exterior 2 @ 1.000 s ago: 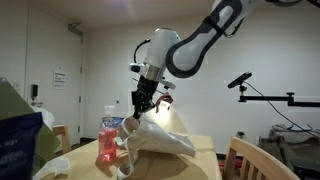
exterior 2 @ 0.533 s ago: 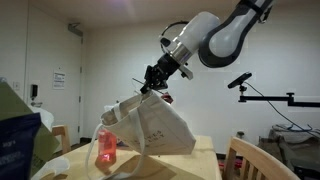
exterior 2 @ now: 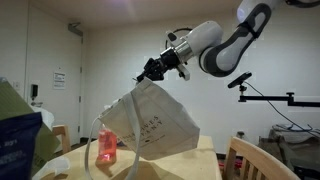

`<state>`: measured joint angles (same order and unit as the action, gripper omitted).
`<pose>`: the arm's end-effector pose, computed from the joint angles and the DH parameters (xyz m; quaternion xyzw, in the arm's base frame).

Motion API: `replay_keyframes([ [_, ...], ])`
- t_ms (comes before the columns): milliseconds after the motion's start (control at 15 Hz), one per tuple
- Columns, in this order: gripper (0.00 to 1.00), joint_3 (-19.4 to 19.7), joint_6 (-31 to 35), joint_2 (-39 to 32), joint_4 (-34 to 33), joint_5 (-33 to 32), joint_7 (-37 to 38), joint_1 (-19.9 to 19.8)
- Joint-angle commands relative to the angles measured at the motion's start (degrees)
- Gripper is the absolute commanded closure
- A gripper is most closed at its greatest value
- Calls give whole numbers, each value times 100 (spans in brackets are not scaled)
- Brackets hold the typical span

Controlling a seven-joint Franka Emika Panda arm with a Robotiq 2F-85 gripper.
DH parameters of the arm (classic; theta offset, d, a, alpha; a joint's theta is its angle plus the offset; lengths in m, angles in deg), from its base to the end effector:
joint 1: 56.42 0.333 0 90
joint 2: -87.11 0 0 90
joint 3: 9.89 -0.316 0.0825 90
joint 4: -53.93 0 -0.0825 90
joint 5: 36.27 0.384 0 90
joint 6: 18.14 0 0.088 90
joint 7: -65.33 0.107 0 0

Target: Move the blue box forward then move the beige box forward then move the white box forward then move the white bag to the right and put it upright

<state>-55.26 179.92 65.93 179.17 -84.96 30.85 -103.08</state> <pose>0.5810 0.0435 0.3858 0.6795 0.5475 0.4703 0.1320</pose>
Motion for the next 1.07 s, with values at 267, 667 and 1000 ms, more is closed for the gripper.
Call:
replay_keyframes([
  [267,98,-2049,-9,-2759,-272,-1626,-56,-3420],
  [667,98,-1656,-11,-3618,-129,-2887,443,-4004],
  [1000,98,-1777,-396,-4188,-129,-2878,377,-4156],
])
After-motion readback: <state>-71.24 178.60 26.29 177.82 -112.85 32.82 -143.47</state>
